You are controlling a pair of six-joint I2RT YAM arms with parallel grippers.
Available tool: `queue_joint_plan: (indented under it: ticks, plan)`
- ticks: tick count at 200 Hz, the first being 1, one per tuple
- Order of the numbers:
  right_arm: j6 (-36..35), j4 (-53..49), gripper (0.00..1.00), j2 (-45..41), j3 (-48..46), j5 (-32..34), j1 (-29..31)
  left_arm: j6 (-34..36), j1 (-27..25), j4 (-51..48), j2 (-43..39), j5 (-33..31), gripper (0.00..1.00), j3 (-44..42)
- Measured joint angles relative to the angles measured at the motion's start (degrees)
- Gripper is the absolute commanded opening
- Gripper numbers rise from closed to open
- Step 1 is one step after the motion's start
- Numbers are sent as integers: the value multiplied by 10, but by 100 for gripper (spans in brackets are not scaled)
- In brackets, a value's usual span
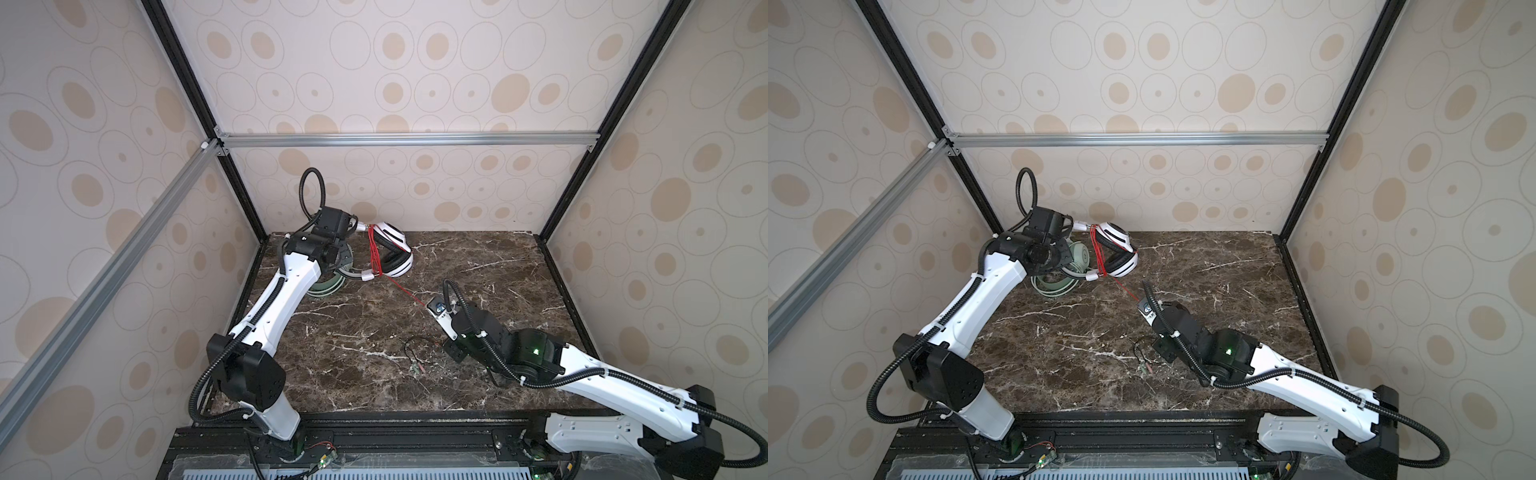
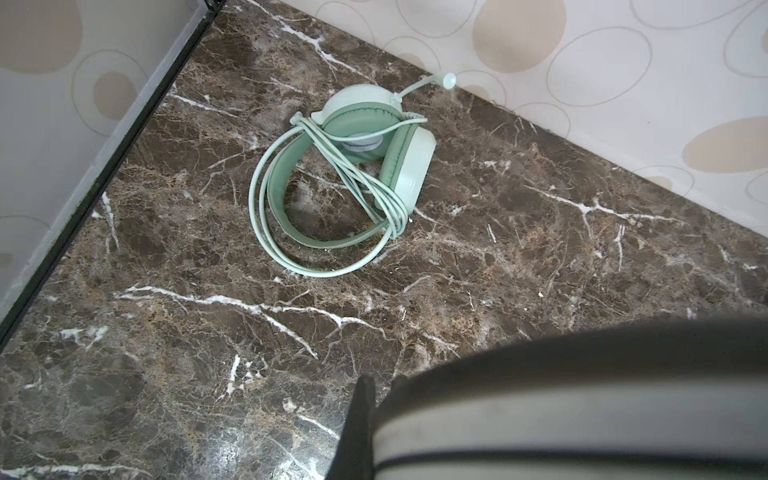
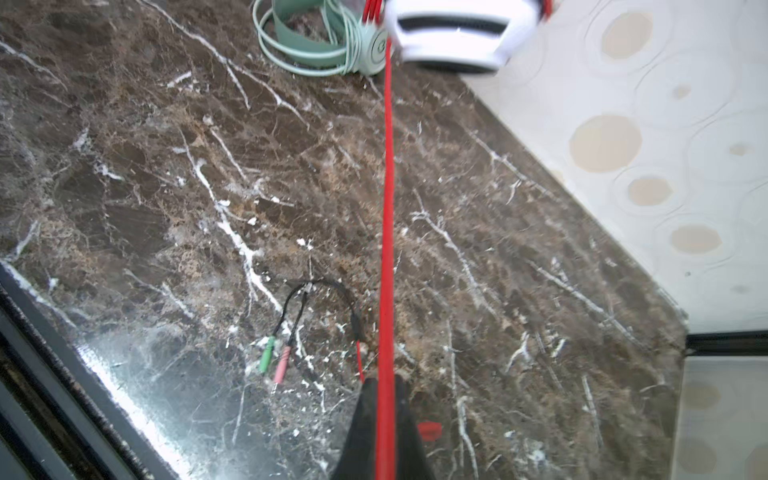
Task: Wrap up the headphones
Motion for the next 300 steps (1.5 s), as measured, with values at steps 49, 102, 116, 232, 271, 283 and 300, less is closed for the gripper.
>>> queue_joint_plan:
  ticks: [49,102,116,232,271,283,300]
  plan:
    - [-116,-44,0,104,180,45,-17,19,-118,7,9,-59,0,-14]
    - [-185,-67,0,208,337,-57,-173,101,-208,89,-20,12,0,-118]
    - [-197,-78,0,227,350,-75,-211,111,-222,101,-33,18,0,-132]
    - [-213,-102,4,242,357,-135,-288,163,-288,84,-49,-121,0,-126]
    - [-211,-95,29,255,372,-118,-296,171,-297,77,-48,-165,0,-119]
    - [-214,-97,37,273,392,-108,-305,172,-304,75,-48,-169,0,-119]
    - [-209,-98,46,301,421,-97,-324,174,-314,74,-49,-170,0,-119]
